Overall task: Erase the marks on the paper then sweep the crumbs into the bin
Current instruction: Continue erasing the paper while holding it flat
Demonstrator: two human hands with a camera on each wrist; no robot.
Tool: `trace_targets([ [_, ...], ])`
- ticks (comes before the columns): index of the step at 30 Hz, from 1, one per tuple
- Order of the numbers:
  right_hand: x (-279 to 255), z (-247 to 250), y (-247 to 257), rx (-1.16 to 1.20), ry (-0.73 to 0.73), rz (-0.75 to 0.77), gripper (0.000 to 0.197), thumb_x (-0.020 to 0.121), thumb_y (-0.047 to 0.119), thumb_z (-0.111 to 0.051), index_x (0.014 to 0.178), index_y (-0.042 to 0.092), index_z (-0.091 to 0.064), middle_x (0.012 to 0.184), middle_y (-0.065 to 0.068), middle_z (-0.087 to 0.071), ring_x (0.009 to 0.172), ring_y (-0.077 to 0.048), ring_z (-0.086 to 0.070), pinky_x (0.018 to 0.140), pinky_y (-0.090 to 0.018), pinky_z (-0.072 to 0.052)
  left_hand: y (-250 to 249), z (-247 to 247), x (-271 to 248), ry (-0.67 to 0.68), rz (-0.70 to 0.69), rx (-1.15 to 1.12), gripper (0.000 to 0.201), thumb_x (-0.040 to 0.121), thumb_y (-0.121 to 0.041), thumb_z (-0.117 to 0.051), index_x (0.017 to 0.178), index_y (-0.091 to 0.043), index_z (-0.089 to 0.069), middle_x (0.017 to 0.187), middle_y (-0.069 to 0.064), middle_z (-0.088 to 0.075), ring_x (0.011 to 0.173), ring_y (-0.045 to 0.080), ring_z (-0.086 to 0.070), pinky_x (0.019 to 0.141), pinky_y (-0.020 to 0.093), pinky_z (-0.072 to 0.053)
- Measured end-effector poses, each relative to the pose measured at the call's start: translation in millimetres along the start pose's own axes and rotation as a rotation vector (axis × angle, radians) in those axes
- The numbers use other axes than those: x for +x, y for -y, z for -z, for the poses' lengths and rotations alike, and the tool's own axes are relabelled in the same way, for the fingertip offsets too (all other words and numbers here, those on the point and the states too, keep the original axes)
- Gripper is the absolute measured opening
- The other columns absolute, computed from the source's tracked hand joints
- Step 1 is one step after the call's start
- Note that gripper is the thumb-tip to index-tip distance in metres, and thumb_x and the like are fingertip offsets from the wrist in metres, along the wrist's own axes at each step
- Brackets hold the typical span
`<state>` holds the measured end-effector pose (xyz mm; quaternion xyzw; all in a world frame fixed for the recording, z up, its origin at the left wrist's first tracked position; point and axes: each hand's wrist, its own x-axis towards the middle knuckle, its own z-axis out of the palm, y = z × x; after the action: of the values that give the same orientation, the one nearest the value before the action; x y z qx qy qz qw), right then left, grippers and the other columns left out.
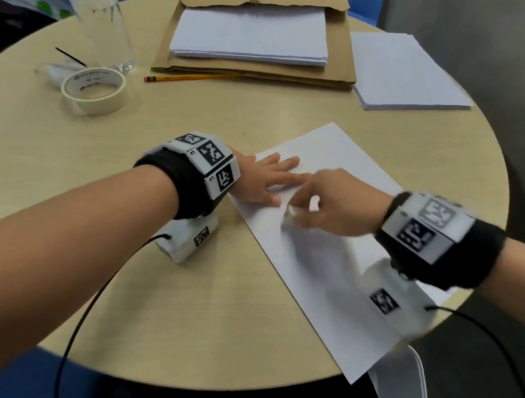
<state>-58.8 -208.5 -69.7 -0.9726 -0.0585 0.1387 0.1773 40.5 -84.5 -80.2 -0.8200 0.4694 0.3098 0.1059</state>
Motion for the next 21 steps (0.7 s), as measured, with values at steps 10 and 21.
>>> trace_targets([
  [10, 6, 3, -1, 0.102, -0.011, -0.076, 0.028, 0.083, 0.026, -0.063, 0.078, -0.001, -0.068, 0.089, -0.019, -0.069, 0.072, -0.021, -0.058, 0.071, -0.030, -0.043, 0, 2, 0, 0.024, 0.004, 0.016, 0.067, 0.099, -0.038, -0.034, 0.147, -0.032, 0.012, 0.155, -0.003, 0.026, 0.145, 0.021, 0.017, 0.117, 0.042, 0.003],
  [21, 6, 5, -4, 0.072, -0.043, -0.054, 0.024, 0.085, 0.025, -0.062, 0.072, 0.004, -0.066, 0.079, -0.011, -0.065, 0.062, -0.014, -0.049, 0.057, -0.023, -0.033, -3, 3, 1, 0.029, 0.022, 0.024, 0.067, 0.099, -0.035, -0.036, 0.148, -0.030, 0.009, 0.155, 0.000, 0.026, 0.145, 0.023, 0.017, 0.117, 0.043, 0.000],
])
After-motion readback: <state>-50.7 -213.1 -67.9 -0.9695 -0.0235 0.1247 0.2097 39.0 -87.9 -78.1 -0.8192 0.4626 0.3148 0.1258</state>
